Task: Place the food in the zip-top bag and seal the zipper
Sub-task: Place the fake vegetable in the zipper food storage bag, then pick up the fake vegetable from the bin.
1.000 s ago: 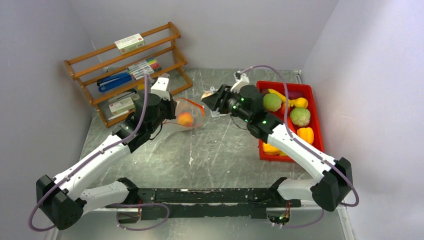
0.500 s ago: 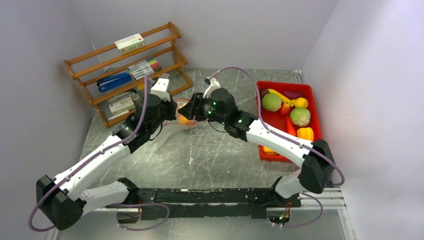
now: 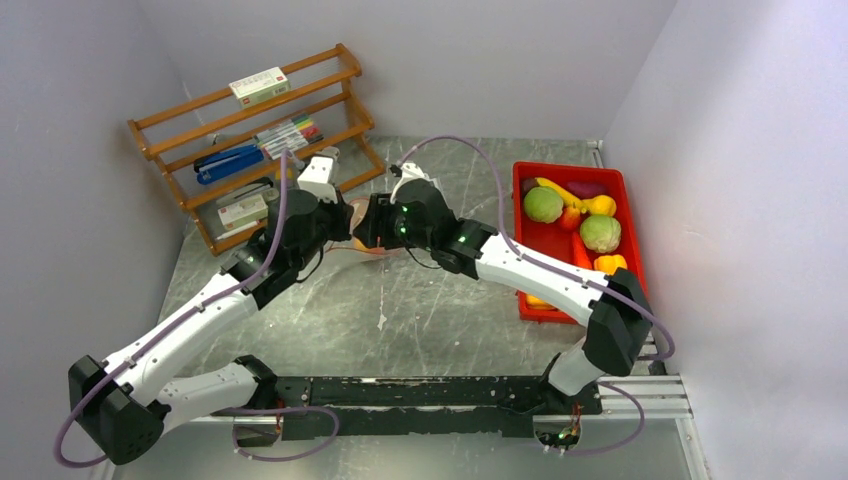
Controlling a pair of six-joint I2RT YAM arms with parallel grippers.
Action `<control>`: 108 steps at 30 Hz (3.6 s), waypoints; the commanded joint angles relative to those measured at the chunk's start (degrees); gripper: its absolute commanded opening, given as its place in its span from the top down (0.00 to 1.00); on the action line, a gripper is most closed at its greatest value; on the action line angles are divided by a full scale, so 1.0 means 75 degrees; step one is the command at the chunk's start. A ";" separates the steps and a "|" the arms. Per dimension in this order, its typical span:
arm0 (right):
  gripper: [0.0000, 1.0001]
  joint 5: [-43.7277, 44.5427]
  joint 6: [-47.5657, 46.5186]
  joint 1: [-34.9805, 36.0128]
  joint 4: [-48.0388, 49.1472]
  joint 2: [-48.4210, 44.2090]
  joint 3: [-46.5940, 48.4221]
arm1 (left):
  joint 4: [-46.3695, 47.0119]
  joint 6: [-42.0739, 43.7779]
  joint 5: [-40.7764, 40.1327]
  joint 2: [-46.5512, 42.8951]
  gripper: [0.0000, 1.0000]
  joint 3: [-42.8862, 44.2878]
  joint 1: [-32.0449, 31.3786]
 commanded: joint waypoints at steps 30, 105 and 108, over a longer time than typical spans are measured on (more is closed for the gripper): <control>0.41 -0.0377 -0.1113 -0.0374 -0.0525 -0.0766 0.0274 | 0.0000 -0.0199 -0.0163 -0.0205 0.93 -0.0352 0.0028; 0.31 0.0344 -0.2728 -0.7864 -0.0813 0.0629 -0.0531 | -0.0352 -0.0166 0.1016 -0.0444 0.93 -0.0253 0.0027; 0.26 0.0324 -0.2396 -0.7868 -0.0763 0.0646 -0.0650 | -0.0362 -0.0141 0.0976 -0.0468 0.93 -0.0237 0.0027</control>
